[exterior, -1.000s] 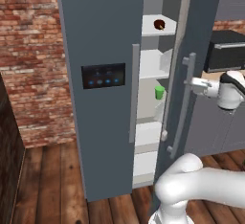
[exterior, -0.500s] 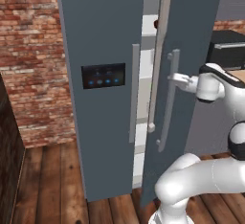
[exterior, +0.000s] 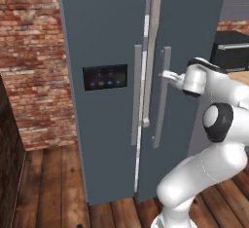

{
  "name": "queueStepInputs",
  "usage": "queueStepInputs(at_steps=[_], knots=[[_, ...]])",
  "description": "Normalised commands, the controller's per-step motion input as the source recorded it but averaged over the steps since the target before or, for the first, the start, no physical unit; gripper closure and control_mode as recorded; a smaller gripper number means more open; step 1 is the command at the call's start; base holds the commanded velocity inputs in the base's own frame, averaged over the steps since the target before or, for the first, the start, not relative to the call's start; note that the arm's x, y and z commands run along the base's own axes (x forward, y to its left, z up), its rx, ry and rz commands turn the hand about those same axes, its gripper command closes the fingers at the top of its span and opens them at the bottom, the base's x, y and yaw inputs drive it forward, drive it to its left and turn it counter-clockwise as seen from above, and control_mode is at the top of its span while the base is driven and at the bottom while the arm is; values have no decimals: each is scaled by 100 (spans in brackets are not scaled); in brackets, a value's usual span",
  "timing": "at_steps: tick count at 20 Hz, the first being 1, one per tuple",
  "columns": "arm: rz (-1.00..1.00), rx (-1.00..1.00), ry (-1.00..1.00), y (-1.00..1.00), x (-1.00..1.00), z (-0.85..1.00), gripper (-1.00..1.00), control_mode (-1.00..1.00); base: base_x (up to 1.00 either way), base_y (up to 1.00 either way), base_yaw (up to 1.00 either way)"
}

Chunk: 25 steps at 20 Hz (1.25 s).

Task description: Pick up the frozen steak from the freezer, place it on any shelf in the fridge, and close the fridge and freezer doors when done.

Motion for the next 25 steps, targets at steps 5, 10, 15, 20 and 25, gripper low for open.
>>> queueStepInputs(at_steps=[5, 10, 15, 20, 25], knots=[[-8, 0, 0, 43, 48, 0, -100, -100, 0, 0, 0], [-8, 0, 0, 38, 47, 0, -100, -100, 0, 0, 0], [-9, 0, 0, 34, 46, 0, -100, -100, 0, 0, 0], [-10, 0, 0, 32, 52, 0, -100, -100, 0, 0, 0], [-10, 0, 0, 30, 45, 0, -100, -100, 0, 0, 0]])
